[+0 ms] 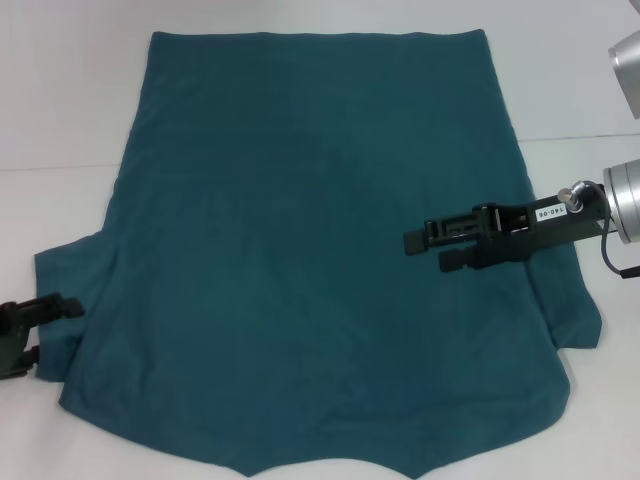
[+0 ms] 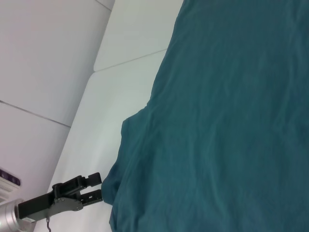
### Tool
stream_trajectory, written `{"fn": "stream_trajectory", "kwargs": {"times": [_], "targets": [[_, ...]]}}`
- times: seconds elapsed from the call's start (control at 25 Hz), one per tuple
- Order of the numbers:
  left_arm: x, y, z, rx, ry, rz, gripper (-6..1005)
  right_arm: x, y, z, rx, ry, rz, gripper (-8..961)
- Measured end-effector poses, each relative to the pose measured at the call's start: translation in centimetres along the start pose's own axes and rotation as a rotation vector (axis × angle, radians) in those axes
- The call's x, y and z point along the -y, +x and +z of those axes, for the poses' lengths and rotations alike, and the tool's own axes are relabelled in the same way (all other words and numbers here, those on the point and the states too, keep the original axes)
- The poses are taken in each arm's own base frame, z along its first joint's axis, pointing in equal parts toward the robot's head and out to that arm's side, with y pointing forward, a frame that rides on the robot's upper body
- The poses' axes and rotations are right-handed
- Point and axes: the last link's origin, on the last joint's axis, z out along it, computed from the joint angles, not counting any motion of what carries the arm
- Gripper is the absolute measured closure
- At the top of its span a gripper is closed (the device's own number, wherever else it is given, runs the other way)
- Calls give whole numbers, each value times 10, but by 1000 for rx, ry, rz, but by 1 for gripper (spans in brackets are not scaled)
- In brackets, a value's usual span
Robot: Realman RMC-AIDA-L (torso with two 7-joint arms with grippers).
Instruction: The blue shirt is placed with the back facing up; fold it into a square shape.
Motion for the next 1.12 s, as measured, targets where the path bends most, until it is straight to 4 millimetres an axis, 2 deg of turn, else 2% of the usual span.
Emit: {"fn": "stream_trajectory", "kwargs": {"times": [0.28, 0.48, 0.92, 1.12], "targets": [[-1, 2, -2, -14, -14, -12, 230, 0, 0, 0, 4, -3, 1, 44], [0, 2, -2, -6, -6, -6, 428, 0, 0, 0, 5, -5, 2, 45], [0, 1, -1, 17, 16, 15, 662, 0, 1, -1, 6, -6, 5, 47], [-1, 2, -2, 17, 15, 16, 856, 1, 1, -1, 6, -6, 6, 48]]}}
